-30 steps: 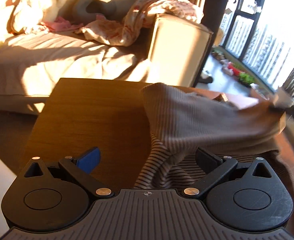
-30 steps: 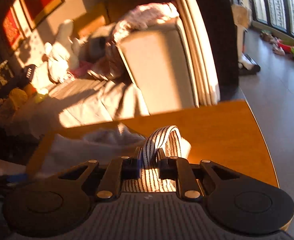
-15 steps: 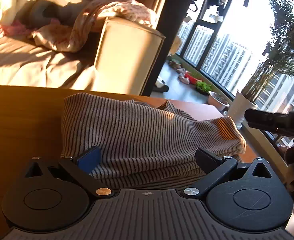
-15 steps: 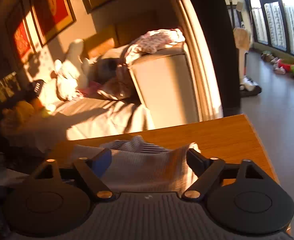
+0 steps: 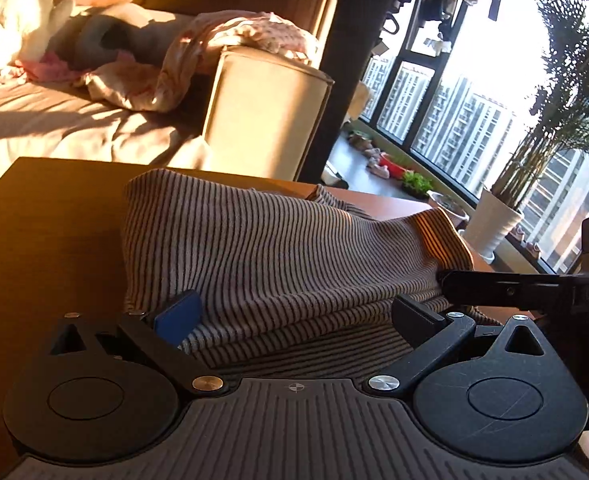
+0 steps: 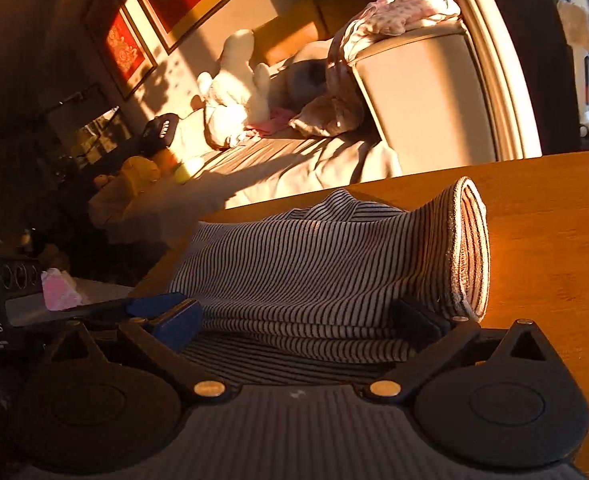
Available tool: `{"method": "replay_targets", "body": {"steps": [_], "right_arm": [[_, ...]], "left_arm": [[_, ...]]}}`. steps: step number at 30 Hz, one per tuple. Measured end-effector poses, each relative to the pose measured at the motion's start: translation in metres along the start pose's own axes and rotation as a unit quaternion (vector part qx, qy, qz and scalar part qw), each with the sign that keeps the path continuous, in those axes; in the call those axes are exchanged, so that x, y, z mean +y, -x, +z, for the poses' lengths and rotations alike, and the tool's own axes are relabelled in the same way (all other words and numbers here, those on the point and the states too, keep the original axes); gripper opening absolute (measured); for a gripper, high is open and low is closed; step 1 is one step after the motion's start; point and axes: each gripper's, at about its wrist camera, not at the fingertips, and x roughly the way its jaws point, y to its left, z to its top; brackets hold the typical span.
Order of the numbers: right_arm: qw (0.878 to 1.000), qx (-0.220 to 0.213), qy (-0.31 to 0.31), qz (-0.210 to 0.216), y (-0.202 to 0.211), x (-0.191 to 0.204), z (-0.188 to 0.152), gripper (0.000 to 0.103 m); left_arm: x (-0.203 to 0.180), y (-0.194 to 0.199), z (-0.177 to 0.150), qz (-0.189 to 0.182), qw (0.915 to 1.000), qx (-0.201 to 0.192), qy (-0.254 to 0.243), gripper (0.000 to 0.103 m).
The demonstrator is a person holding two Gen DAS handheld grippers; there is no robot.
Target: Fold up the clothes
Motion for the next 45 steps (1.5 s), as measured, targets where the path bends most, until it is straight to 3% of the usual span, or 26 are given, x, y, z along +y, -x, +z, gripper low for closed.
{"method": "replay_targets", "body": {"steps": [4, 9, 12, 15, 19, 22, 24, 26, 29, 31, 33, 35, 37, 39, 42, 45], "right_arm": [[1.000, -0.009, 0.002, -0.007, 0.006, 0.010, -0.013, 0.103], [0.996, -0.006, 0.048, -0.075, -0.006, 0.036, -0.019, 0.103], [0.997, -0.005, 0.045, -0.067, -0.004, 0.034, -0.020, 0.103], [0.998, -0.008, 0.039, -0.056, -0.001, 0.031, -0.022, 0.103], [0.997, -0.003, 0.046, -0.058, -0.002, 0.033, -0.022, 0.103], [0.995, 0.011, 0.073, -0.074, -0.006, 0.044, -0.023, 0.103], [0.993, 0.002, 0.082, -0.087, -0.002, 0.050, -0.023, 0.101], [0.991, -0.033, 0.084, -0.100, 0.010, 0.054, -0.019, 0.093], [0.979, -0.077, 0.084, -0.167, 0.024, 0.051, -0.006, 0.074], [0.973, -0.075, 0.061, -0.209, 0.024, 0.038, 0.004, 0.056], [0.969, -0.063, 0.028, -0.238, 0.020, 0.020, 0.010, 0.048], [0.971, -0.050, 0.004, -0.234, 0.015, 0.005, 0.006, 0.046], [0.976, -0.041, -0.013, -0.215, 0.010, -0.003, -0.001, 0.026], [0.977, -0.048, -0.001, -0.207, 0.009, 0.005, -0.002, 0.019], [0.979, -0.076, 0.038, -0.185, 0.016, 0.030, 0.010, 0.014], [0.987, -0.082, 0.024, -0.136, 0.023, 0.044, 0.027, 0.014]], "left_arm": [[-0.009, 0.010, -0.008, 0.015, 0.9999, 0.004, 0.000, 0.103], [-0.017, 0.009, -0.007, 0.030, 0.9991, 0.021, -0.023, 0.103], [-0.014, 0.013, -0.005, 0.023, 0.9988, 0.026, -0.034, 0.103], [-0.015, 0.030, 0.001, 0.052, 0.9978, -0.016, -0.037, 0.102], [-0.007, 0.032, 0.025, 0.118, 0.9918, -0.041, -0.027, 0.090], [0.008, 0.009, 0.032, 0.150, 0.9886, 0.004, -0.017, 0.067], [0.014, 0.004, 0.031, 0.151, 0.9884, 0.011, -0.015, 0.063], [0.021, -0.001, 0.030, 0.152, 0.9881, 0.019, -0.012, 0.055], [0.023, 0.003, 0.029, 0.153, 0.9878, 0.016, -0.024, 0.046], [0.028, 0.005, 0.030, 0.148, 0.9887, 0.013, -0.021, 0.042], [0.034, 0.008, 0.031, 0.143, 0.9896, 0.010, -0.011, 0.041], [0.038, 0.012, 0.030, 0.147, 0.9891, 0.005, -0.004, 0.041], [0.043, 0.016, 0.030, 0.155, 0.9879, -0.002, 0.006, 0.041], [0.048, 0.020, 0.031, 0.157, 0.9874, -0.007, 0.015, 0.041], [0.053, 0.026, 0.033, 0.154, 0.9876, -0.013, 0.025, 0.040], [0.058, 0.034, 0.036, 0.162, 0.9860, -0.021, 0.030, 0.037]]}}
